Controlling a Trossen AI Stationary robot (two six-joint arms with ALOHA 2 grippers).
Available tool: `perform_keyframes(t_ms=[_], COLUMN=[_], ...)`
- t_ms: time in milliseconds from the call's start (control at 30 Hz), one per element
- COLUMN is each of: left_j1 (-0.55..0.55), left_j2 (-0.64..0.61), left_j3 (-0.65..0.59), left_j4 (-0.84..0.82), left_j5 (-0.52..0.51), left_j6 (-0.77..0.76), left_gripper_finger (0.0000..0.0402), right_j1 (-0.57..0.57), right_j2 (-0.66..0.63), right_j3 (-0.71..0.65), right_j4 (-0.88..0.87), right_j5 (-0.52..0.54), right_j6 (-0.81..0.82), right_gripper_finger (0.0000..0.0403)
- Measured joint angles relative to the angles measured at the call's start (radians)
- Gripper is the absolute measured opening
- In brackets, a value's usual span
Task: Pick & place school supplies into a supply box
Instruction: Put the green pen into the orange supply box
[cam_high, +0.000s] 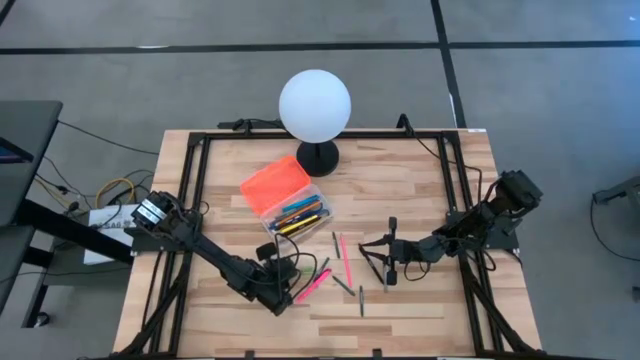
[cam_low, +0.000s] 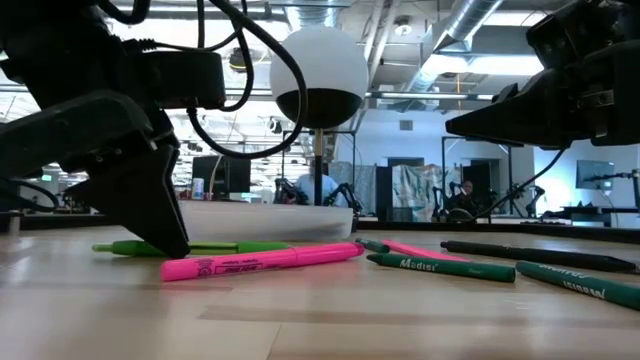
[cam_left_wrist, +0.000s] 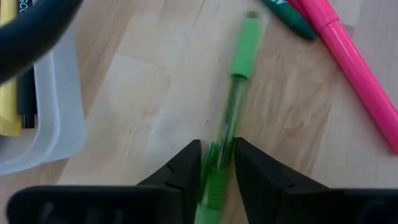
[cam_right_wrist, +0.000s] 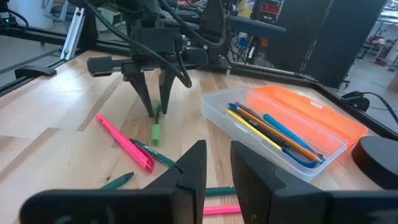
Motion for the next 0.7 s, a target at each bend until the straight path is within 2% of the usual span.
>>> perform_keyframes(t_ms=[167,267,467,700], left_j1=[0.001,0.003,0.003,0.005], left_j2=[0.0,0.0,-0.002,-0.006], left_j3=[-0.001,-0.002,0.0,0.003], left_j4=[-0.042,-0.086,-0.179,-0.195], left_j5=[-0.014,-0.017,0.029,0.09], left_j6=[0.006,0.005,-0.059,-0.069], left_gripper_finger=[0.004,0.0029,0.0045,0.0049], right_j1=[0.0,0.0,0.0,0.0], right_j2=[0.0,0.0,0.0,0.0], right_j3=[0.0,0.0,0.0,0.0], right_j4=[0.0,0.0,0.0,-0.004], right_j5=[0.0,0.0,0.0,-0.001], right_j6=[0.017,0.018,0.025,0.028], right_gripper_finger=[0.0065,0.0065,0.0065,0.0065])
